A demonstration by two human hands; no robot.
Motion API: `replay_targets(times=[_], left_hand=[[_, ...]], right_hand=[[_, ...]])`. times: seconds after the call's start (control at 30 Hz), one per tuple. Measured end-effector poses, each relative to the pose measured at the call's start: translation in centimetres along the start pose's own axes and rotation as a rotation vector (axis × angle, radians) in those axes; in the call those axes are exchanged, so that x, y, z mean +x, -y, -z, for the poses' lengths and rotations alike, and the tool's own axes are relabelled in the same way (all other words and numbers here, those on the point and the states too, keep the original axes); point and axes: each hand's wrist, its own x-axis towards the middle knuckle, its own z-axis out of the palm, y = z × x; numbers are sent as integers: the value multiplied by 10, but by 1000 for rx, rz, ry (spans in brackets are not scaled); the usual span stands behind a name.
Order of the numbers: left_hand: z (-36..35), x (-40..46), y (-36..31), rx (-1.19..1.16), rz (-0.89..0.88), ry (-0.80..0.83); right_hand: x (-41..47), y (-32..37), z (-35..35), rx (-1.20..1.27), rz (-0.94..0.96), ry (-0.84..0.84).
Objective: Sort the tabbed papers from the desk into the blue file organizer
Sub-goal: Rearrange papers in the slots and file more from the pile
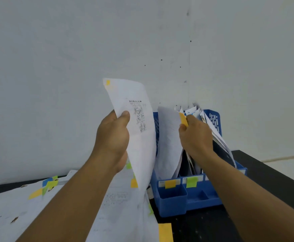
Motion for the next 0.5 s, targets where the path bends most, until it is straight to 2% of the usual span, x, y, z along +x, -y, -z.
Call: replay_targets(times=[0.17, 0.37, 0.5], left_hand=[[-37, 25, 9, 49, -30, 21], [-63, 54, 40, 164, -36, -98], [-72, 66, 66, 246, -45, -80]], right_hand=[[1, -3, 4, 36, 4, -3], [-4, -5, 4, 72, 20, 28], [-4, -5, 1, 128, 18, 31]])
